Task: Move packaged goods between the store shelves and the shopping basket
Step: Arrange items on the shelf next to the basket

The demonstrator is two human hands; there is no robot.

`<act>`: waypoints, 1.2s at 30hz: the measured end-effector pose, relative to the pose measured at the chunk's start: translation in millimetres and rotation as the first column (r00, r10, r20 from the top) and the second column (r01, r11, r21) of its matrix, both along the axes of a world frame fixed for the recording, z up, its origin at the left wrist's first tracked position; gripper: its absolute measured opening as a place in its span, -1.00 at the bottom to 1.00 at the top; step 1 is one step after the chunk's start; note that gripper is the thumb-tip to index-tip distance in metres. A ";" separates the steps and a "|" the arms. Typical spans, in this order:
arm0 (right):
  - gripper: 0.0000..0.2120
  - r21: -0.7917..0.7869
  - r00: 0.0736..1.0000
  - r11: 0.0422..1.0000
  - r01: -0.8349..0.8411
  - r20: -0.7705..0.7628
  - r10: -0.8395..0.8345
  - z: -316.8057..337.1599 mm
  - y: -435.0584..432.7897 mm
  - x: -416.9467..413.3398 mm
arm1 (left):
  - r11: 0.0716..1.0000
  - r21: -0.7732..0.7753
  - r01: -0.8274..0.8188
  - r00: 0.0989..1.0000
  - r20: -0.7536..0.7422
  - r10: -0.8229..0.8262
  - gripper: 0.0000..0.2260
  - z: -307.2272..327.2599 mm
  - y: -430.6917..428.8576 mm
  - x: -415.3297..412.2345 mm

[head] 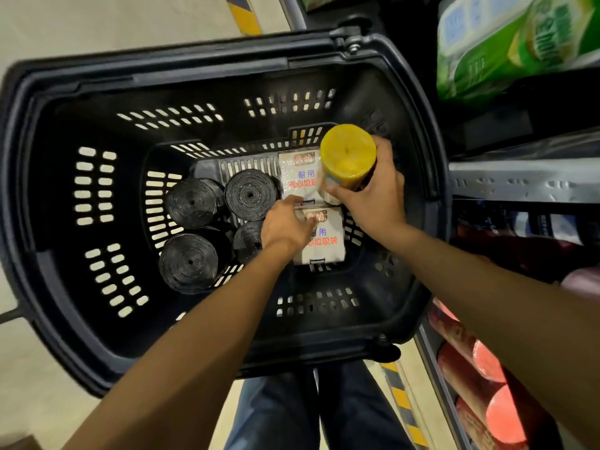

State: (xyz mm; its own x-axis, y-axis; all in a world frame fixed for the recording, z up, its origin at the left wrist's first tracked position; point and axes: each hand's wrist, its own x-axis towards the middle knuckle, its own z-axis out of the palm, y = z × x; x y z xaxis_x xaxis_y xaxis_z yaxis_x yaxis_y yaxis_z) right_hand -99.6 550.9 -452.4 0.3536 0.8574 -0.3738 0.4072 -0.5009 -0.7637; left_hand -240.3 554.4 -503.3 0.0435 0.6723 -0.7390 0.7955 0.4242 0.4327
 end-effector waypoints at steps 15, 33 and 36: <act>-0.21 0.006 0.984 0.984 0.177 0.034 -0.177 237.2 -52.1 -34.2 | 0.767 0.166 0.619 0.784 -0.187 -0.592 -0.55 287.8 5.4 -64.7; -0.33 0.402 0.506 0.457 0.793 -0.018 -0.862 469.9 -313.2 -97.8 | -0.134 0.583 0.801 0.017 -0.246 -0.969 -0.58 526.0 -113.8 11.4; -0.33 0.437 0.349 0.310 0.844 -0.010 -0.937 482.1 -379.7 -104.7 | -0.302 0.606 0.736 -0.151 -0.287 -0.946 -0.53 542.8 -177.8 38.5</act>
